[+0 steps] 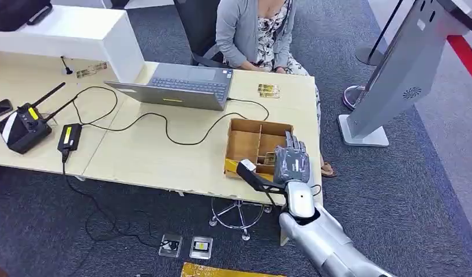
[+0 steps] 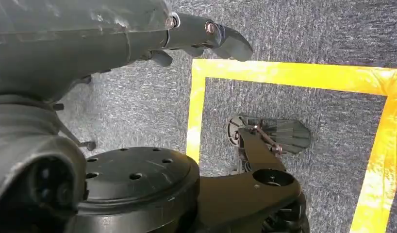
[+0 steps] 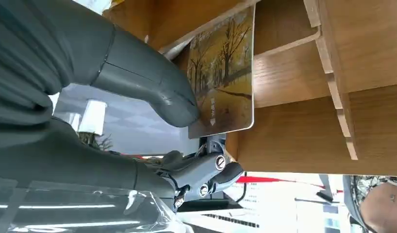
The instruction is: Pass the card to the sensor for recognition and then transmit it.
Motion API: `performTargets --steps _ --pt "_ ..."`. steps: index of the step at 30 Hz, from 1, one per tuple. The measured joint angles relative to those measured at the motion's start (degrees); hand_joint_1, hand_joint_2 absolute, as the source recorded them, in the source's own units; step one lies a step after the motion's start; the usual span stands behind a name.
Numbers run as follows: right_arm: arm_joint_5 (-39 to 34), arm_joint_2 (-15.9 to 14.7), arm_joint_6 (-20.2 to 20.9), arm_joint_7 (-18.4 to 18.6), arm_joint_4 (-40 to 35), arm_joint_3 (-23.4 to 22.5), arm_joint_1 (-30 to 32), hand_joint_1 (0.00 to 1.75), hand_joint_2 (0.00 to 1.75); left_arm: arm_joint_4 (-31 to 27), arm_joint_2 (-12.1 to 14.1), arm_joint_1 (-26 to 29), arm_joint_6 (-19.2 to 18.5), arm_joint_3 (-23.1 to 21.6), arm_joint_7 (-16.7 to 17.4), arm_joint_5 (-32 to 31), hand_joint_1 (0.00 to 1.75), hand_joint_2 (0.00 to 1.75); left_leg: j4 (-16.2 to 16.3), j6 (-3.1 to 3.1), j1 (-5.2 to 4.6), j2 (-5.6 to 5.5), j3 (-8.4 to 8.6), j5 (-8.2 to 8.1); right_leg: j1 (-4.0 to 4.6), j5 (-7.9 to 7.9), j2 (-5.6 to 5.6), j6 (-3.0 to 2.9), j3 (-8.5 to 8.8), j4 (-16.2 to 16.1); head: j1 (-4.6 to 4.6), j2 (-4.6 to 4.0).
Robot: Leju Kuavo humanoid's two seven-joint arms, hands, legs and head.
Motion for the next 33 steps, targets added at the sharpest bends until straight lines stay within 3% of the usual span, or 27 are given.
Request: performTargets --steps 16,24,33 --pt "1.9 -0.3 -1.3 2.8 -0.4 -0.2 -0.3 1.75 1.75 0.0 0.0 0.0 -0.1 0.0 -0.3 0.0 0.00 0.00 0.0 0.03 0.01 -0.01 -0.09 0.04 0.01 0.02 -0.01 0.00 -0.05 0.0 0.00 0.00" --pt "4.5 -2.4 2.1 4.6 -7.3 -0.6 -2.0 1.75 1.75 0.0 0.0 0.1 -0.1 0.0 -0.6 0.0 0.00 0.00 0.0 0.03 0.01 -0.01 -0.12 0.04 0.01 0.02 0.01 0.00 -0.10 0.0 -0.02 0.00" --pt "4.5 -3.7 2.1 4.5 -13.0 -1.0 -2.3 1.75 1.75 0.0 0.0 0.1 0.2 0.0 -0.6 0.0 0.00 0.00 0.0 0.03 0.01 -0.02 -0.13 0.04 0.02 0.02 0.01 0.00 -0.11 0.0 0.00 0.00"
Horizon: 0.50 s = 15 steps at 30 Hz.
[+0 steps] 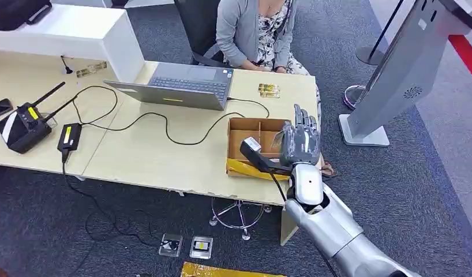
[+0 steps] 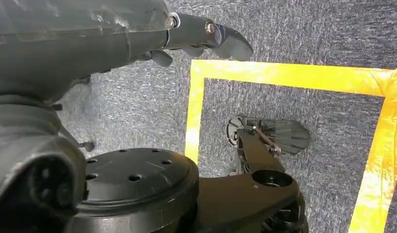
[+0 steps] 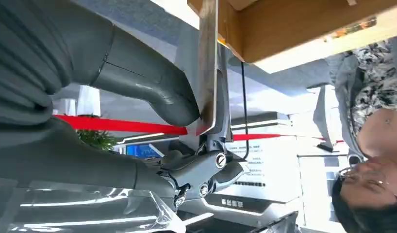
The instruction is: Pass the card to the sensor for recognition and then transmit it.
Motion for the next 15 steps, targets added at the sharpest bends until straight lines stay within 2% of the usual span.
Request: performTargets --steps 10,15 --pt "-0.7 -0.6 -0.7 -0.7 -1.3 0.0 0.0 1.75 1.75 0.0 0.0 0.0 0.0 0.0 0.0 -0.2 0.00 0.00 0.0 0.00 0.00 0.00 -0.03 0.00 0.00 0.00 -0.02 0.00 0.01 0.0 -0.02 0.00" --pt "-5.6 -0.6 -0.8 -4.3 0.6 0.0 -3.4 1.75 1.75 0.0 0.0 0.0 0.0 0.0 0.0 -1.3 0.00 0.00 0.0 0.00 0.00 0.00 -0.05 0.01 0.00 0.04 0.00 0.01 -0.03 0.0 -0.02 0.00"
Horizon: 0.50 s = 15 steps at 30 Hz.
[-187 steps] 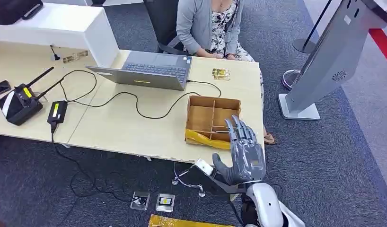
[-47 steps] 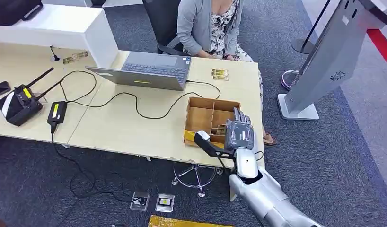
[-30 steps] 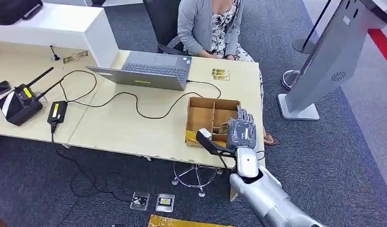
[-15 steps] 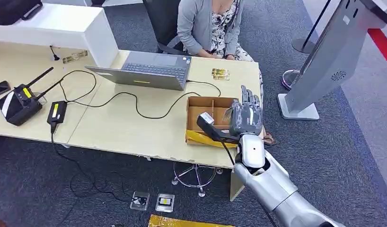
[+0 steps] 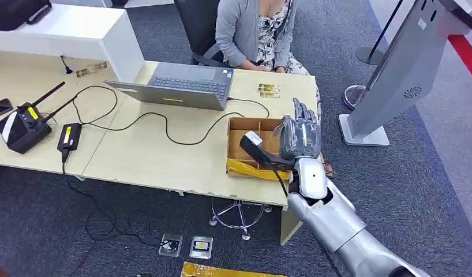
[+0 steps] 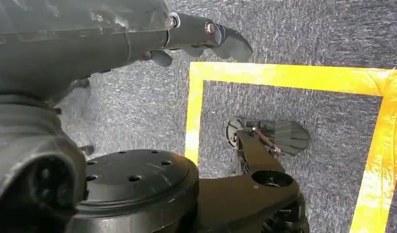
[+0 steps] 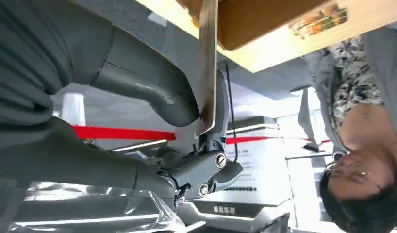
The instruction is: Pass the card to the sensor for recognition and then transmit it.
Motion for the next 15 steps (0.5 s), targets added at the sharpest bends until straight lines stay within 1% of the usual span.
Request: performTargets --steps 3,7,10,15 --pt "-1.7 0.4 0.7 -1.3 2.7 0.0 -3.7 1.75 1.75 0.0 0.0 0.0 -0.2 0.0 0.0 -0.5 0.00 0.00 0.0 0.00 0.00 -0.01 -0.01 0.01 0.00 0.01 -0.01 0.00 0.01 0.0 0.00 0.00" --pt "-2.1 2.0 1.6 -1.6 7.2 0.1 -8.0 1.75 1.75 0.0 0.0 -0.4 -0.1 0.0 0.0 -0.9 0.00 0.00 0.0 -0.01 0.00 -0.03 -0.01 0.03 0.01 0.01 -0.04 0.00 0.01 0.0 0.02 0.00" --pt "-2.2 3.0 1.9 -1.6 9.8 0.2 -10.3 1.75 1.75 0.0 0.0 -0.5 -0.1 0.0 0.2 -1.1 0.00 0.00 0.0 -0.02 0.00 -0.04 -0.02 0.03 0.00 0.01 -0.02 0.00 -0.01 0.0 0.00 0.00" --pt "-2.2 4.2 2.2 -1.5 13.3 0.5 -11.9 1.75 1.75 0.0 -0.1 -0.9 -0.1 0.0 1.0 -1.4 0.00 0.00 0.0 -0.02 0.00 -0.04 -0.04 0.02 0.00 0.01 -0.02 0.00 -0.04 0.0 0.02 0.00"
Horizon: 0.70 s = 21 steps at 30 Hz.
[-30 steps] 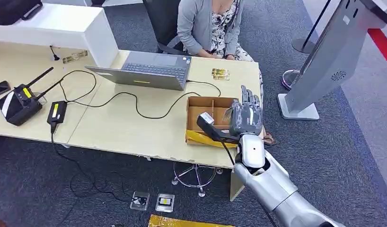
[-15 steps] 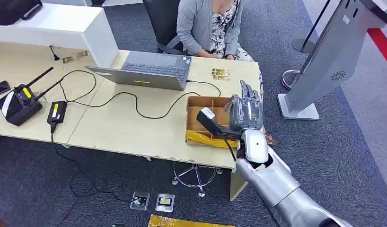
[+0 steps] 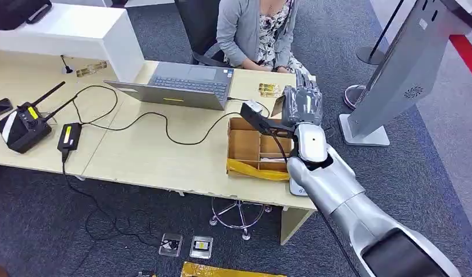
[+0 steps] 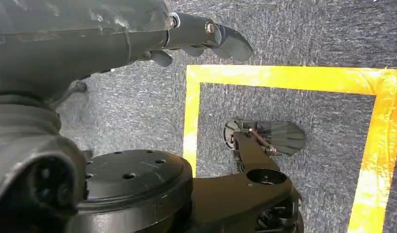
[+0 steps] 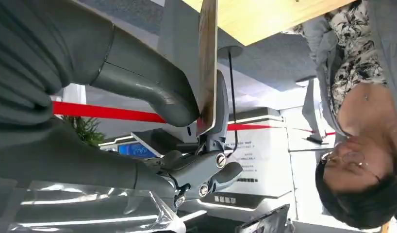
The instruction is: Pass the card to the sensor for recognition and then transmit it.
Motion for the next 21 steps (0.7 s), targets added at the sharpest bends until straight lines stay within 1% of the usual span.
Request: performTargets --steps 11,21 --pt "-0.2 1.9 -0.2 0.1 5.8 0.4 -1.1 1.75 1.75 -0.1 -0.3 -0.4 0.1 0.0 0.6 -0.1 0.00 0.00 0.0 0.00 0.00 0.00 0.00 0.00 0.00 0.00 -0.01 0.00 0.00 0.0 -0.02 0.00" --pt "-0.9 3.5 -1.2 -0.9 10.1 0.7 -2.0 1.75 1.75 -0.1 -0.5 -0.4 0.6 0.0 0.8 0.3 0.00 0.00 0.0 0.00 0.00 0.00 -0.01 0.00 0.00 0.00 -0.01 0.00 0.01 0.0 0.00 0.00"
